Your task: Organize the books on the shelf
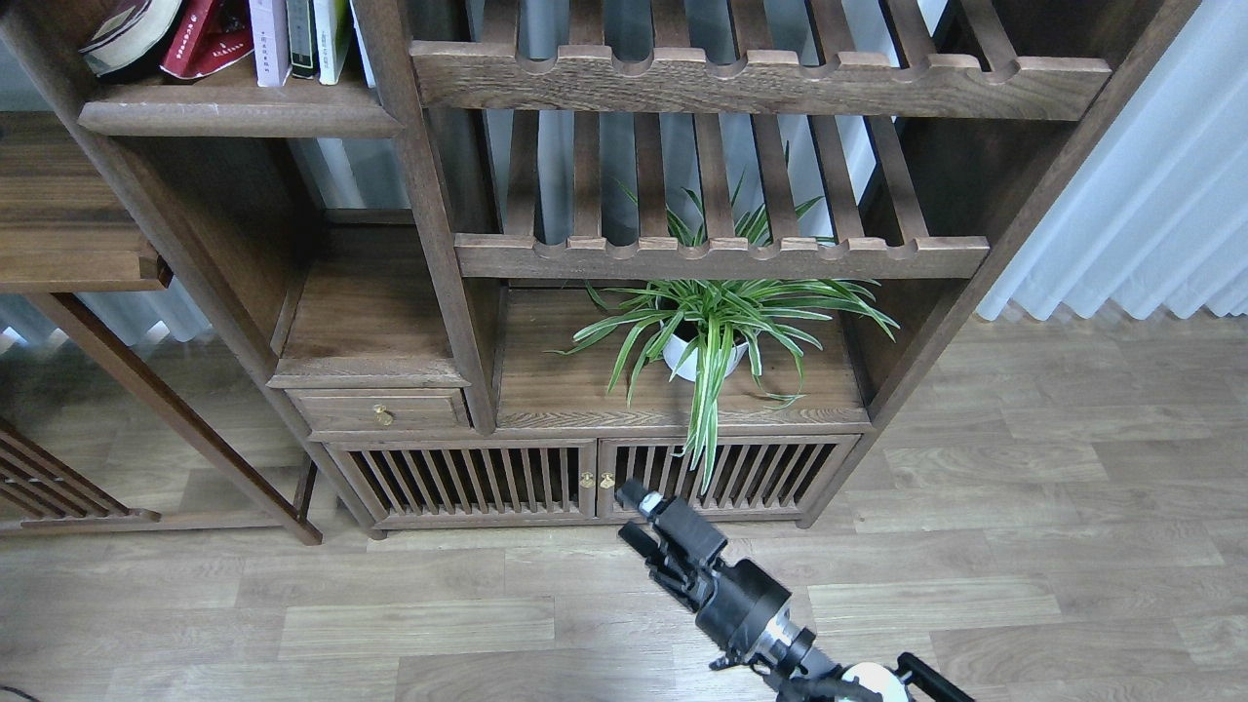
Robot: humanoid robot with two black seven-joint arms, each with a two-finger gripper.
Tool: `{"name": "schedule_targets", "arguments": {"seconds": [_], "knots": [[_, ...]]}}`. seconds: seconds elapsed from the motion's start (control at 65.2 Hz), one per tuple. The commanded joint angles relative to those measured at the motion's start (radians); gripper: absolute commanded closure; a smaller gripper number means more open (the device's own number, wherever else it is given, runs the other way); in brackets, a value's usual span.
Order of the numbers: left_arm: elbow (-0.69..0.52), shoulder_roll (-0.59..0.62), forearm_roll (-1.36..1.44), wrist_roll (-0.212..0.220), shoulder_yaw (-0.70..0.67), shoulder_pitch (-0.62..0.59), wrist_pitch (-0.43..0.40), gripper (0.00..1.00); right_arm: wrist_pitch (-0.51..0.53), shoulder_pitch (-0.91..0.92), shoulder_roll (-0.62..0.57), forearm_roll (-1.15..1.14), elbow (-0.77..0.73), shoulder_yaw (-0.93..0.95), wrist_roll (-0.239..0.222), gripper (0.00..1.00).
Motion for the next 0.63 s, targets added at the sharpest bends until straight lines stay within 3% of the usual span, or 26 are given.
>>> {"name": "schedule_targets", "arguments": {"seconds": [0.0,0.061,0.077,0.138,0.368,0.506,0.613], "knots": [[-0.137,0.043,0.005,0.002,-0.061,0.163,0.000,0.01,0.000,0.016,0.000,0.003,0.002,0.006,0.020,0.02],[-0.174,0.043,0.006,0.005,-0.098,0.240,0.000,0.01,0.000,0.019,0.000,0.004,0.003,0.006,0.030,0.02],[-0.218,0.042,0.015,0.012,-0.147,0.333,0.000,0.01,0.000,0.019,0.000,0.004,0.003,0.006,0.030,0.02],[-0.258,0.037,0.050,0.017,-0.199,0.439,0.000,0.01,0.000,0.021,0.000,0.004,0.002,0.007,0.030,0.02],[-0.283,-0.082,0.225,0.022,-0.388,0.772,0.000,0.02,0.000,0.021,0.000,0.000,0.002,0.015,0.030,0.02],[-0.307,-0.219,0.317,0.039,-0.495,0.920,0.000,0.02,0.000,0.021,0.000,0.000,0.003,0.021,0.030,0.02],[-0.327,-0.294,0.354,0.049,-0.535,0.969,0.000,0.02,0.000,0.019,0.000,-0.003,0.020,0.021,0.030,0.02]]}}
